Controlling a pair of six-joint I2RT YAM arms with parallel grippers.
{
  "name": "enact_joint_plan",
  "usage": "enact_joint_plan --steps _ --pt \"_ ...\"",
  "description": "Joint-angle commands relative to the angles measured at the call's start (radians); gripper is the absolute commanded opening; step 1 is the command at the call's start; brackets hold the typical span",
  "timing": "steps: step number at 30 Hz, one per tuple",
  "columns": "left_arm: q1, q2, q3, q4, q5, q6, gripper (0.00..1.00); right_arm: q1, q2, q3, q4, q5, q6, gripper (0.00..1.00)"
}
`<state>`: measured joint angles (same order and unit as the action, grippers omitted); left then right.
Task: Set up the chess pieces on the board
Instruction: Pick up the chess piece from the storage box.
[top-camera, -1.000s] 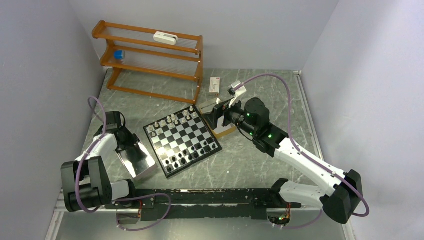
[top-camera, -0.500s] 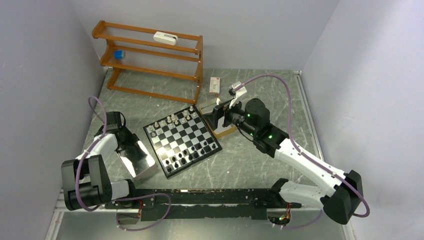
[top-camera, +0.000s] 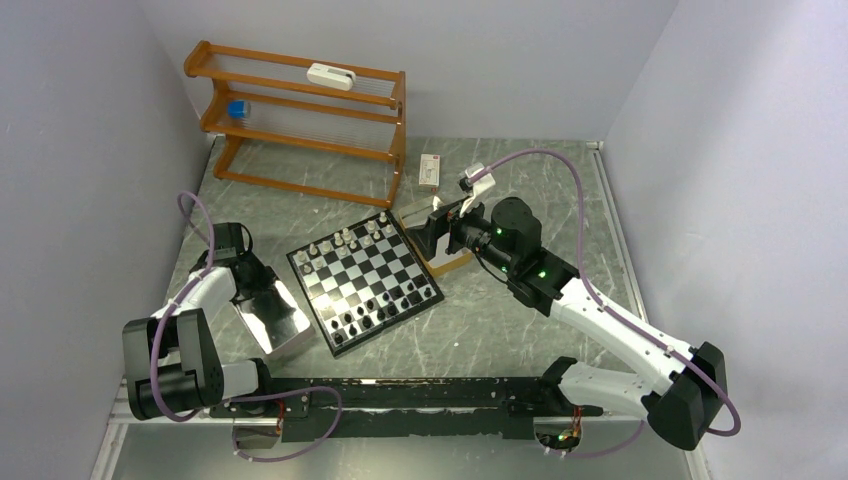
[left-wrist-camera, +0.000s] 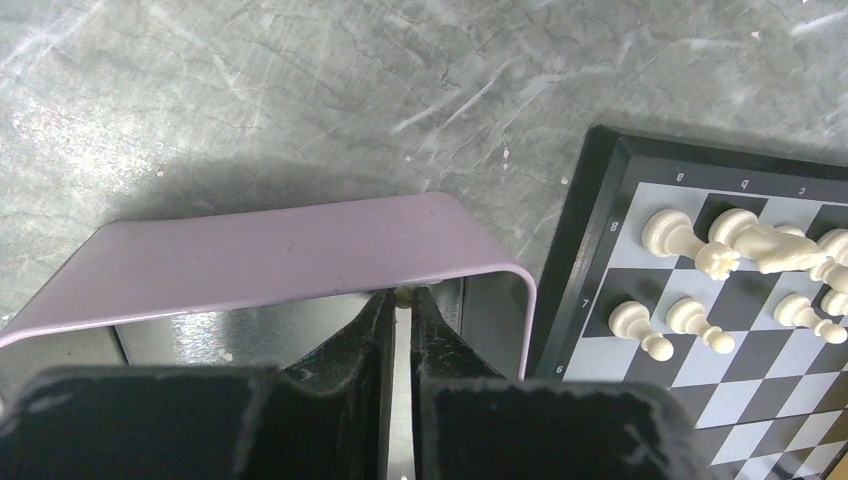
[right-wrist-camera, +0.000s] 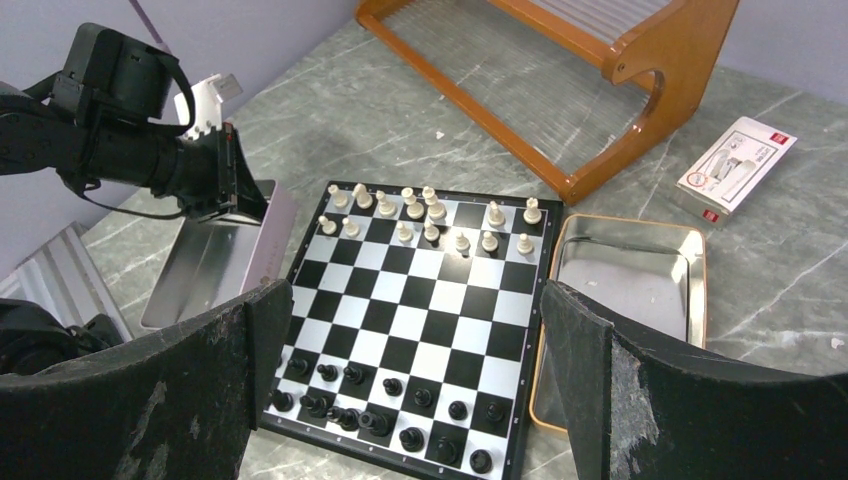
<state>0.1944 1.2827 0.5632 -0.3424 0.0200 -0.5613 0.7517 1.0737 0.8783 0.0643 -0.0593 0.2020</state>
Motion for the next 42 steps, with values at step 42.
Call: enact_joint_plan --steps 42 --pt "-0.052 0.028 0.045 -0.114 -0.128 -0.062 0.05 -0.004 -0.049 -0.018 0.041 0.013 -0.011 1.0"
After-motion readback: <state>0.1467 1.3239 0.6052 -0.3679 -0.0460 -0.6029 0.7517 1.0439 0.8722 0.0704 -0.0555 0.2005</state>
